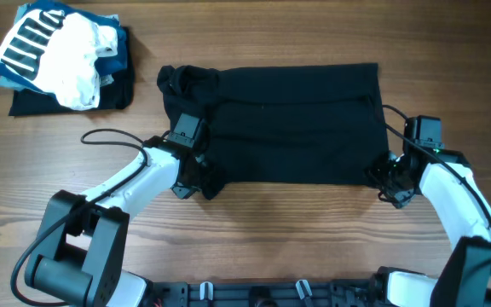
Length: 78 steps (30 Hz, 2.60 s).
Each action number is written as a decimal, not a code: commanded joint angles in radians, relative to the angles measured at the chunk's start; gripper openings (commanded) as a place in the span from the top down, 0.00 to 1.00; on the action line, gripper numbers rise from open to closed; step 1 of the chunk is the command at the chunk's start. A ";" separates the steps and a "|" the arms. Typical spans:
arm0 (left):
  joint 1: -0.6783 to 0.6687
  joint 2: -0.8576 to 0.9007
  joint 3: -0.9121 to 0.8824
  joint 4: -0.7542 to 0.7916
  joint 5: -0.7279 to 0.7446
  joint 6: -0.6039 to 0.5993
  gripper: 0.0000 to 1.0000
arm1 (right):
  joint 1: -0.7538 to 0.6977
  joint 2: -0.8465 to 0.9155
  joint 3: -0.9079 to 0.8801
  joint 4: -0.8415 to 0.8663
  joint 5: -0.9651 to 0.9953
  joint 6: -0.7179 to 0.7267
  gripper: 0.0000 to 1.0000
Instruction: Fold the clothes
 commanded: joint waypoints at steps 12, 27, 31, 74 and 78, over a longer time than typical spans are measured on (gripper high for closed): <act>0.068 0.019 -0.016 -0.100 -0.084 0.032 0.96 | -0.003 0.172 0.000 0.040 -0.113 -0.076 0.96; 0.115 -0.433 0.106 -0.393 -0.114 0.108 0.96 | -0.003 -0.126 0.100 -0.109 -0.164 -0.237 0.96; 0.113 -0.241 0.106 -0.235 -0.119 0.137 0.96 | -0.002 -0.018 0.101 0.089 -0.181 -0.243 0.96; 0.285 -0.135 0.122 -0.073 -0.271 0.347 0.00 | 0.057 0.504 0.419 0.077 0.070 -0.393 0.96; 0.306 -0.139 0.235 -0.154 -0.275 0.414 0.00 | -0.106 0.501 0.576 -0.058 0.026 -0.504 0.96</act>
